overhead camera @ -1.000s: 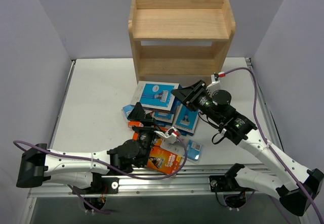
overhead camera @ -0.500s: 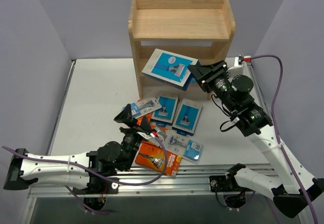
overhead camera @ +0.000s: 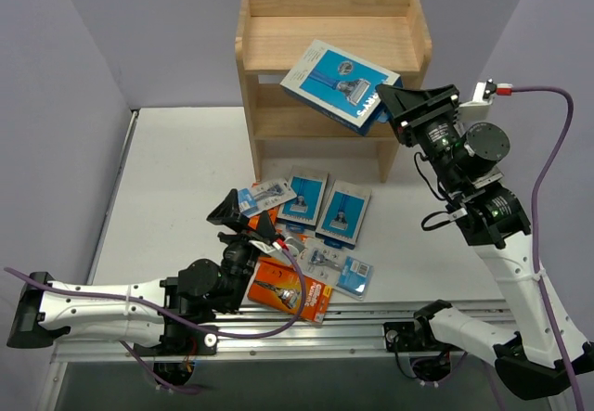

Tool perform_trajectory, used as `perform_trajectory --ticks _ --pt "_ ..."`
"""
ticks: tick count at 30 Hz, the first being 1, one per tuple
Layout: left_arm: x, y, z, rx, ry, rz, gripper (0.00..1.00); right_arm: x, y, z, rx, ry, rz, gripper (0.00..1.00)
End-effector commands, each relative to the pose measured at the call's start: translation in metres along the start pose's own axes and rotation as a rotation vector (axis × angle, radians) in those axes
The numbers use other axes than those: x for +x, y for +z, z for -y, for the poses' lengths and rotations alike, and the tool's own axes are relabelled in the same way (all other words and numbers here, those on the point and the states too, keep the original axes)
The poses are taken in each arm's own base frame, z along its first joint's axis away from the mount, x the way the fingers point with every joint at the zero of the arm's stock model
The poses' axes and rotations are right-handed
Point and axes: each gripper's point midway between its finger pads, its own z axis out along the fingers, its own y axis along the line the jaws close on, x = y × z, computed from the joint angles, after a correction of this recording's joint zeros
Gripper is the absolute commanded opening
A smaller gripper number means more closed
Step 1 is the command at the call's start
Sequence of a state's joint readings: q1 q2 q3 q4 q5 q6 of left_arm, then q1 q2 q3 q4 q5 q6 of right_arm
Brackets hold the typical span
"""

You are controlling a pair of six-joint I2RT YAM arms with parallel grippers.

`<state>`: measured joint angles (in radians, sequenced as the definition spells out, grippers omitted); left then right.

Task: Place and organize the shaving razors onto the shelf

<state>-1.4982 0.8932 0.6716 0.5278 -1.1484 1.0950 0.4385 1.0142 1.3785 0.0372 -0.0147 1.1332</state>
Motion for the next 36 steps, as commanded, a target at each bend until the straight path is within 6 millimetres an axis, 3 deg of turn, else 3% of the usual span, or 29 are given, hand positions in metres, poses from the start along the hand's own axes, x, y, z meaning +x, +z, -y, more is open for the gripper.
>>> perform_trajectory --ticks 1,17,27,36 --pt "-0.003 -0.001 -0.014 -0.037 -0.069 0.003 0.94 -0.037 0.002 -0.032 -0.075 0.066 0.152 0.00" --pt "0.002 0.000 -0.010 -0.037 -0.080 0.010 0.94 -0.100 0.048 -0.020 0.007 0.132 0.428 0.00" --pt "0.001 0.000 -0.009 -0.027 -0.107 0.022 0.94 -0.113 0.059 0.018 0.076 0.187 0.552 0.00" --pt "0.002 -0.001 -0.008 -0.021 -0.117 0.023 0.94 -0.110 0.068 0.059 0.133 0.261 0.615 0.00"
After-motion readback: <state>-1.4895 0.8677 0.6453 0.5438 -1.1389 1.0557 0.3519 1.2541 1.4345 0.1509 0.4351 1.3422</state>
